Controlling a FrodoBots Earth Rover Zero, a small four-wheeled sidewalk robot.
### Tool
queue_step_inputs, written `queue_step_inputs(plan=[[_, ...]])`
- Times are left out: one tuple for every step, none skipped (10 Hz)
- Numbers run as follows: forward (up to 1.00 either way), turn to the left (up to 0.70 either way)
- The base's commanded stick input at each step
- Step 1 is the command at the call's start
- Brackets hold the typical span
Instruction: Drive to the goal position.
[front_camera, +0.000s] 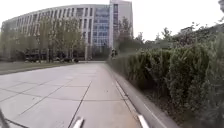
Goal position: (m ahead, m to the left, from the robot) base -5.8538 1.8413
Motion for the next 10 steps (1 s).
queue_step_inputs(plan=[[0.02,0.0],[0.0,0.0],[0.0,0.0],[0.0,0.0],[0.0,0.0],[0.0,0.0],[0.0,0.0],[0.0,0.0],[0.03,0.0],[0.0,0.0]])
